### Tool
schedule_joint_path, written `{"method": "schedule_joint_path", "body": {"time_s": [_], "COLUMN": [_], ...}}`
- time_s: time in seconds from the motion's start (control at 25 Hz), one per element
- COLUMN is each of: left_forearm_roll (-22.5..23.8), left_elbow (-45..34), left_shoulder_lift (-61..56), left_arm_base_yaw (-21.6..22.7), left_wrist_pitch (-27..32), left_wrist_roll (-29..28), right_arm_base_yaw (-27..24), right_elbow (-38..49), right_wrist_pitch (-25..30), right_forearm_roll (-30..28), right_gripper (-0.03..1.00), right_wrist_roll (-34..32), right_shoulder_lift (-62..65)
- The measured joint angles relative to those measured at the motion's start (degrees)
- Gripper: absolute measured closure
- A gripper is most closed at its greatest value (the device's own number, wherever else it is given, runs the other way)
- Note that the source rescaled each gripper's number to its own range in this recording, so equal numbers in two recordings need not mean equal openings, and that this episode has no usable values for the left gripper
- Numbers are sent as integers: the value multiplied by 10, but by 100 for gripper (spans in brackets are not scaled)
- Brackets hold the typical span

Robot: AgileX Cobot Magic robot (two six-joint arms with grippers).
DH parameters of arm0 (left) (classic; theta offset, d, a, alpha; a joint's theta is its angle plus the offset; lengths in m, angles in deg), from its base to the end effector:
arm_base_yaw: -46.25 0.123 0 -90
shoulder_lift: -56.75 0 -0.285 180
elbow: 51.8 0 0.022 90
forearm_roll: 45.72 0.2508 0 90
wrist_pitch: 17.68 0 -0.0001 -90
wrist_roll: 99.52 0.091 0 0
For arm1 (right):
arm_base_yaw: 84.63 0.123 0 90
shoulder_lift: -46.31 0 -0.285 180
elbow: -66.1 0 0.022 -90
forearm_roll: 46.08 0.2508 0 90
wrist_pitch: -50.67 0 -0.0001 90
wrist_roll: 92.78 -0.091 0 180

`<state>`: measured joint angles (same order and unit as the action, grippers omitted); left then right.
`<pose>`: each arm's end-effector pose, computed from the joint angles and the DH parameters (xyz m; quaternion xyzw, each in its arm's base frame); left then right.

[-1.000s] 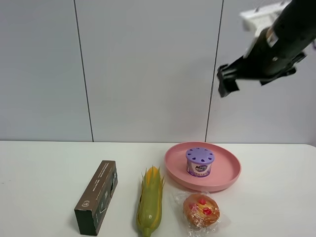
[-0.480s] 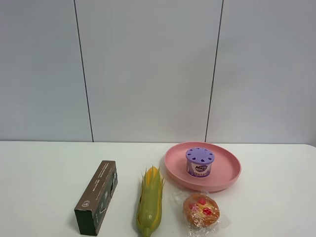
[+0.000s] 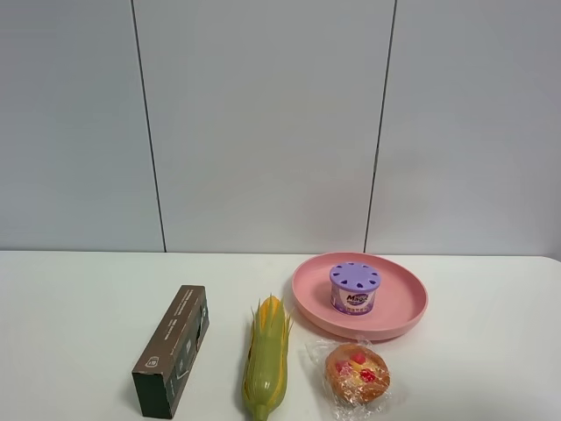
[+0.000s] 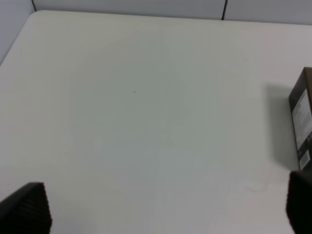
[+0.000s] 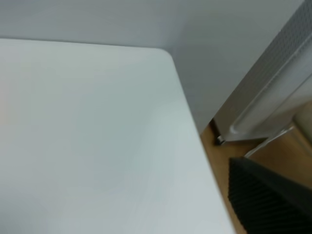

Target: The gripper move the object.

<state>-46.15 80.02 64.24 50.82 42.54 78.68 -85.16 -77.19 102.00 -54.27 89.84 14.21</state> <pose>-0.0060 -0.0011 0.2799 -0.0469 0.8462 0.0091 0.5307 0.0627 -0.0107 0.3405 -0.0266 0.8641 -0.0842 0.4955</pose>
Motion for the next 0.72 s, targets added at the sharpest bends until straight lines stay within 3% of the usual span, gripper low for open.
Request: {"method": "schedule_joint_path", "body": {"time_s": [0.16,0.32,0.72], "left_forearm_roll": [0,0,0], "left_elbow": [0,0,0], "left_shoulder_lift": [0,0,0], "left_arm_base_yaw": [0,0,0], "left_wrist_pitch": [0,0,0], "left_wrist_roll": [0,0,0], "right_arm_base_yaw": [-18,-18,-18], "right_elbow": [45,85,128], "right_wrist_pitch": [54,110,97], "right_forearm_roll": [60,64,65], "right_gripper": [-3,-3,-3], "right_wrist_roll": [-6,-10,-35], "right_shoulder_lift": [89,145,244]}}
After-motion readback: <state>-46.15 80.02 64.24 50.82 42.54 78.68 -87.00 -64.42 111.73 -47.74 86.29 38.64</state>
